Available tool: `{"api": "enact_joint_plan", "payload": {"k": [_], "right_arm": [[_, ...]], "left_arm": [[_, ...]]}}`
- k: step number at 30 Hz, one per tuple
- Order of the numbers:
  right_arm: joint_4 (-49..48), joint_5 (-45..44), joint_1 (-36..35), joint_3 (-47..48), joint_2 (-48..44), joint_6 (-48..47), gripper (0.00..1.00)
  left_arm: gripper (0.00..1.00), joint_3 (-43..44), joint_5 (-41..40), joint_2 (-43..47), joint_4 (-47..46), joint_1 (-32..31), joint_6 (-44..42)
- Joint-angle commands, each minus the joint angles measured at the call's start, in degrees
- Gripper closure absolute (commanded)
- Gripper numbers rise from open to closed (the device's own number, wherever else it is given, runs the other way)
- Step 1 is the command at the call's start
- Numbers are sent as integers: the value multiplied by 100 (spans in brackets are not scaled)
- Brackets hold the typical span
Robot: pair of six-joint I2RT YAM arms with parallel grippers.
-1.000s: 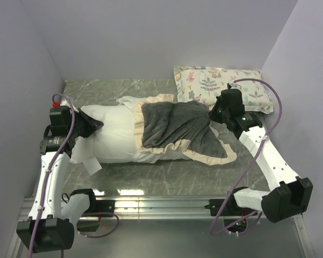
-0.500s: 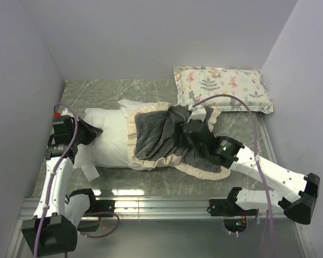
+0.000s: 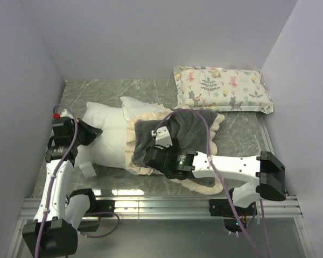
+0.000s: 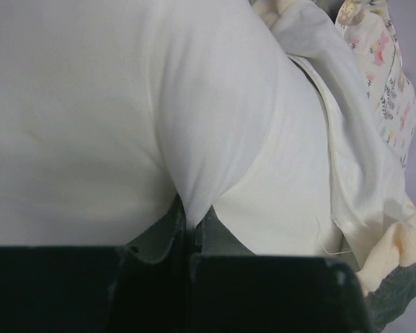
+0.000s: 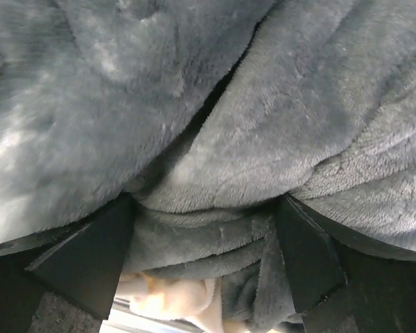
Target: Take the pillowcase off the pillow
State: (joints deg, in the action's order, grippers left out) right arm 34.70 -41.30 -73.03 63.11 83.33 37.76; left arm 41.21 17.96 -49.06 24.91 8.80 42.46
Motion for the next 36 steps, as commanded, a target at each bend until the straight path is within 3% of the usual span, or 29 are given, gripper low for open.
{"api": "enact_joint_plan", "payload": {"k": [1,3,5,6,10,14,19,23,25,28,29,31,36], "right_arm": [[563,-360,-18,131,289,416,16],[966,-580,52,17,228,626,65],[1249,-686,218,-193,18,776,98],[1502,-774,289,-290,-305,907,100],[1611,-591,1078,-834,-1536,743,100],[1390,-291,2230,-1301,-2933,242,100],[1049,217,3697,-1205,-3429,-593,100],[881,657,3788,-907,-3227,-796,100],[609,1394,3701,-897,-3235,-1006,100],[284,1853,3183,-862,-3411,-1113,82],[222,1810,2868,-740,-3481,-1104,61],[116,1757,2664,-338,-3438,-1148,35],[-94,1791,2190,815,-2604,-1577,20]], "left_arm": [[99,387,-187,160,-214,34,-27],[100,493,-309,142,-232,34,43],[100,686,-371,125,-249,52,87],[100,765,-467,98,-249,69,131],[99,1221,-697,-68,-109,253,44],[99,1372,-434,-209,-74,981,-27],[100,1162,23,-297,-249,1291,96],[100,907,313,-253,-416,1291,26],[100,810,419,-227,-373,1282,-149],[100,564,692,-95,-539,1046,-299],[100,529,666,-69,-531,828,-334],[100,379,622,-8,-539,624,-370],[100,-112,201,335,-592,-316,-186]]}}
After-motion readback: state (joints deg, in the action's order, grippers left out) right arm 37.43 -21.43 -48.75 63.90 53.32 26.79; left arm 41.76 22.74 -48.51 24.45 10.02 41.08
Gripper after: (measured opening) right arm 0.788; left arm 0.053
